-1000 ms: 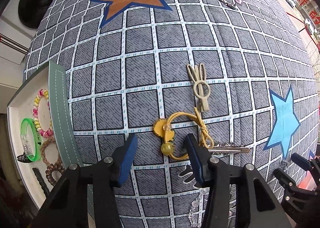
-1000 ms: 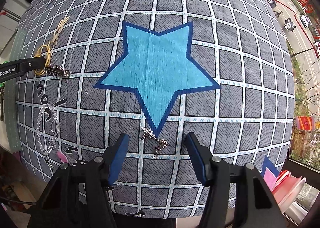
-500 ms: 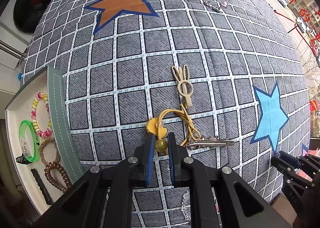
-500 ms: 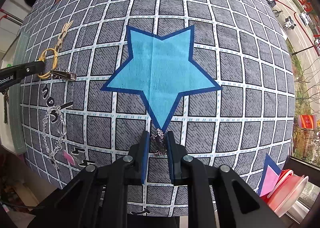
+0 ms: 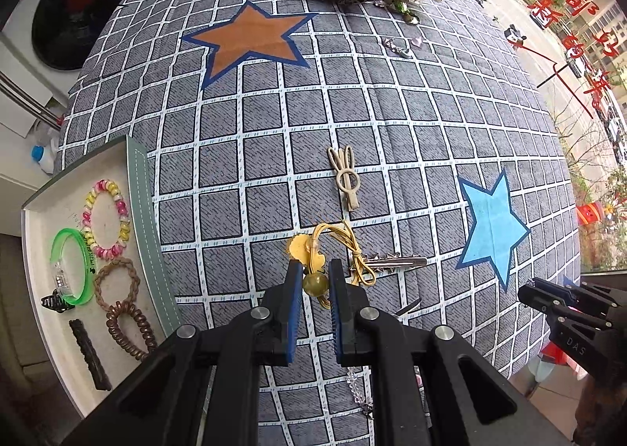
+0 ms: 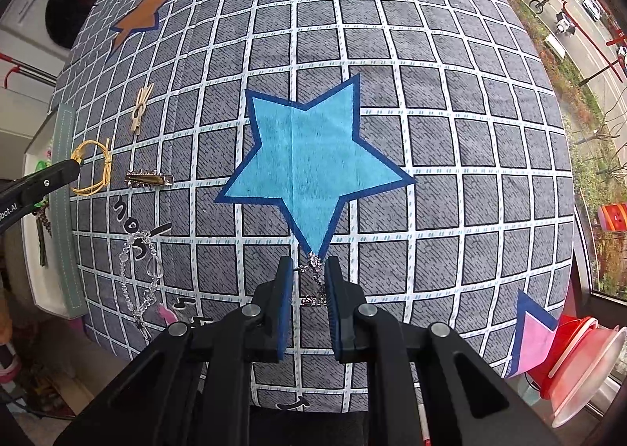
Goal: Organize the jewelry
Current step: 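Grasp the yellow flower hair tie with left while right grasps the small silver charm, then lower the yellow hair tie into the tray with left while right releases the silver charm there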
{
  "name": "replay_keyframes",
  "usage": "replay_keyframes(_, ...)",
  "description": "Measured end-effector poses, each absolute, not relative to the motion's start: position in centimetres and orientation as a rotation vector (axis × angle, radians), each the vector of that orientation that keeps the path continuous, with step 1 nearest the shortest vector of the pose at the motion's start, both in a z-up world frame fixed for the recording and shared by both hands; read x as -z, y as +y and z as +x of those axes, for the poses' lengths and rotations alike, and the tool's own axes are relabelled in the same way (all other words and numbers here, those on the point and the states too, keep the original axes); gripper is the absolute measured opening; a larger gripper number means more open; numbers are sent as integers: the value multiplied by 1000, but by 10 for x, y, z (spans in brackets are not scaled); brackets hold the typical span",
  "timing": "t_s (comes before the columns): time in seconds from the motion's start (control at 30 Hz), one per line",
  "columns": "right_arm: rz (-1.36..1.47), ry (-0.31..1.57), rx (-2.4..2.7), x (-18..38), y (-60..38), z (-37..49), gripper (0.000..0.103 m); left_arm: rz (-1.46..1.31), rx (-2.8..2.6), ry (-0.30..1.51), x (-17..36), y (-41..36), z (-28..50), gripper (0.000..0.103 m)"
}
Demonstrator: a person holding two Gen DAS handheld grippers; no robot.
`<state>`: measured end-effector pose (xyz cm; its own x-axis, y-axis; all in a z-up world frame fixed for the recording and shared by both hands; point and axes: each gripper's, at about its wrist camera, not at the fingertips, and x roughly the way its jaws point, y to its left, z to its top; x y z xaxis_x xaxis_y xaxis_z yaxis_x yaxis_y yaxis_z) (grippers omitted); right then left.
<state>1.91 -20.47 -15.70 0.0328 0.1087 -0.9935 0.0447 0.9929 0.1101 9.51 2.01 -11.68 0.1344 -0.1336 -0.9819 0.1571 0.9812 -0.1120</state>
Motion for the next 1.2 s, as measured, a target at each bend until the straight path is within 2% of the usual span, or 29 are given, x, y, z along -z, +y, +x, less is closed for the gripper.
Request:
replay_keyframes(0.47,112,1497,-123,112,-170,39,18,-52,203,1354,83,70,74,20)
replay_keyframes(0.9,22,1457,-315,85,-78,75,17,-143,68,1324,70,148,41,20)
replay_keyframes(1.2,-71,1444,-489,77,7,83,18,-225,-63,1344,80,208,4,20)
